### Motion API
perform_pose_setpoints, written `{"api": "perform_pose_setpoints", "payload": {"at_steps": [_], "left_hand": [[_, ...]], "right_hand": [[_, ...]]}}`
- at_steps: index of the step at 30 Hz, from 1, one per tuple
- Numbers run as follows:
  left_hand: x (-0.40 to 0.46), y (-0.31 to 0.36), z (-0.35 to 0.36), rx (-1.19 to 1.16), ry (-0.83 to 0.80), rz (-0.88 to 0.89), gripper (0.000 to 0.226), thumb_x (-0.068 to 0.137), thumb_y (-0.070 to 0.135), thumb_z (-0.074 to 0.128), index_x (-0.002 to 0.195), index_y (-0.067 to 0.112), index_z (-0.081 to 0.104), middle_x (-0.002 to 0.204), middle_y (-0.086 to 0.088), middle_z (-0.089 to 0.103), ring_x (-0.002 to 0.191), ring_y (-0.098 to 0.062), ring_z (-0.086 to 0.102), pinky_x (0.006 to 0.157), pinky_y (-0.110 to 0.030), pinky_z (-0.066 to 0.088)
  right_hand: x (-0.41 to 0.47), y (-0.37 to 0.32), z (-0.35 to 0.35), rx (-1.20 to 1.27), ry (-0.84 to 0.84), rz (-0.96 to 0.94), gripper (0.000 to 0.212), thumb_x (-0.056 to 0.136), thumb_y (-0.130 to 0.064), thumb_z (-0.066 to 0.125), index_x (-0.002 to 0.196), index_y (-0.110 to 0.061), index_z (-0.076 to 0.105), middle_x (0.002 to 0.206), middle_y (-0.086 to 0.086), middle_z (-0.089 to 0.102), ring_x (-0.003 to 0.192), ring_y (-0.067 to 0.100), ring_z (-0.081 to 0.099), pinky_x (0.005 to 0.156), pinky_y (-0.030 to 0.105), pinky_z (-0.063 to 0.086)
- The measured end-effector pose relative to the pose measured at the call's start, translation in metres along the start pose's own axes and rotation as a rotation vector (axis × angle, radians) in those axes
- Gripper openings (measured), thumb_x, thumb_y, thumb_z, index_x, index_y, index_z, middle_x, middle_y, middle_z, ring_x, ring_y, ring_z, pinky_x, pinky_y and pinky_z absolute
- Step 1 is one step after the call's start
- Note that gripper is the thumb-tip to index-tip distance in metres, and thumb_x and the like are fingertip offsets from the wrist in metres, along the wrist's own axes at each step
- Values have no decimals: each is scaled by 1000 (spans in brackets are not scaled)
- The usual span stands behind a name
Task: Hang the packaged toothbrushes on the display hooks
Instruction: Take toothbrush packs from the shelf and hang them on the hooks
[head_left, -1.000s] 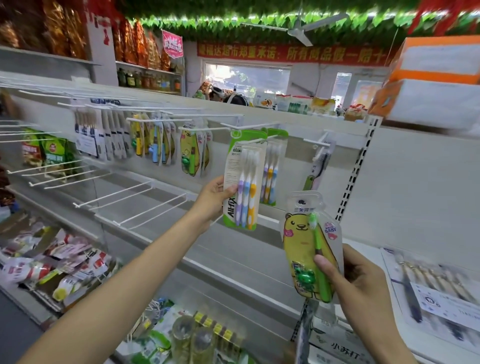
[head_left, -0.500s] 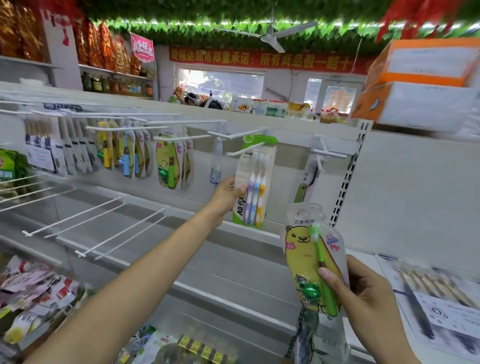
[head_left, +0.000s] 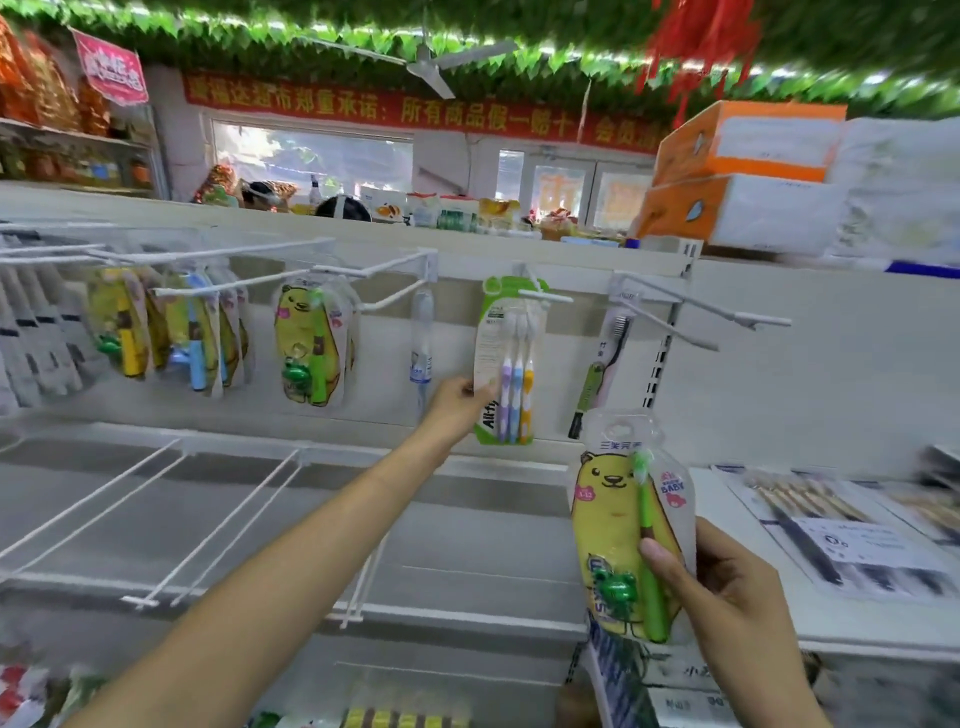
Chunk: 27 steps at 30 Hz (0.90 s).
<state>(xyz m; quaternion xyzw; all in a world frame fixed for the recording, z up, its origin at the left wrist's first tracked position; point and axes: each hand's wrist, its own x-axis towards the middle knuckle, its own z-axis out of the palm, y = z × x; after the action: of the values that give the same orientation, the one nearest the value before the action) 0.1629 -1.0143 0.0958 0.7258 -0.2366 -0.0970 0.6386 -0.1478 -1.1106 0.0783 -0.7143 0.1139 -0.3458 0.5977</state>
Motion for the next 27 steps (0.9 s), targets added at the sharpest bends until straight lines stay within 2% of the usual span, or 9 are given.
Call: {"api": "perform_pose_setpoints", "payload": {"at_steps": [3, 5, 9, 12, 14, 17, 20, 23, 27], "left_hand": [[-20, -7, -6, 48, -62, 23, 18, 95, 23, 63, 112, 21, 68, 103, 2, 71, 92, -13, 65, 84, -29, 52], [-45, -11, -10, 62, -116, 32, 29, 93, 19, 67, 121, 13, 64, 107, 2, 68, 90, -9, 63, 74, -24, 47], [-108, -18, -22, 21, -231, -29, 71, 91, 22, 70, 150, 16, 31, 144, -1, 50, 118, -16, 55, 100, -35, 49], [-150, -17, -33, 24, -299, -43, 92, 91, 40, 68, 158, 25, 6, 153, 7, 35, 124, -16, 55, 110, -41, 44], [-171, -16, -41, 1, -273, 5, 80, 92, 51, 61, 155, 31, 17, 152, 11, 35, 120, -11, 59, 110, -41, 45], [-196, -15, -52, -75, -367, 38, 54, 88, 66, 55, 132, 35, 54, 134, 10, 61, 114, -9, 63, 104, -40, 50], [-215, -21, -56, -65, -425, 17, 43, 85, 49, 69, 123, 29, 66, 118, 6, 72, 111, -21, 67, 103, -44, 51], [-227, -30, -63, -51, -258, 1, 42, 74, 37, 82, 114, 32, 69, 108, 6, 75, 101, -23, 70, 98, -47, 53], [-240, -38, -84, -71, -121, -1, 34, 77, 23, 83, 108, 31, 72, 103, 5, 77, 97, -22, 72, 95, -47, 55]], "right_hand": [[-16, -4, 20, 10, 55, 10, 19, 85, 1, 68, 101, -7, 74, 88, 5, 79, 75, 7, 73, 61, 15, 55], [-24, -5, 30, 5, 89, 9, 19, 85, 1, 69, 100, -9, 74, 88, 4, 79, 75, 9, 73, 61, 15, 55], [-31, -10, 49, 27, 131, 5, 26, 81, -1, 72, 106, -8, 71, 91, 3, 78, 82, 13, 74, 66, 17, 58], [-31, -16, 65, 54, 110, -17, 26, 80, -5, 72, 106, -9, 70, 93, 4, 78, 85, 16, 74, 70, 22, 60], [-28, -18, 76, 63, 80, -26, 30, 77, -12, 72, 106, -13, 71, 96, 3, 78, 88, 17, 74, 74, 25, 61], [-23, -17, 91, 93, 37, -14, 36, 75, -14, 73, 111, -15, 70, 101, 4, 78, 94, 19, 74, 82, 36, 61], [-18, -16, 102, 89, -27, -13, 36, 75, -15, 74, 110, -14, 70, 101, 5, 78, 96, 24, 74, 83, 42, 60], [-16, -16, 116, 110, -105, -13, 33, 76, -9, 74, 109, -13, 70, 100, 4, 78, 93, 21, 74, 79, 34, 61], [-17, -19, 138, 166, -209, 10, 28, 80, 1, 73, 106, -7, 70, 96, 5, 78, 89, 19, 74, 72, 24, 60]]}}
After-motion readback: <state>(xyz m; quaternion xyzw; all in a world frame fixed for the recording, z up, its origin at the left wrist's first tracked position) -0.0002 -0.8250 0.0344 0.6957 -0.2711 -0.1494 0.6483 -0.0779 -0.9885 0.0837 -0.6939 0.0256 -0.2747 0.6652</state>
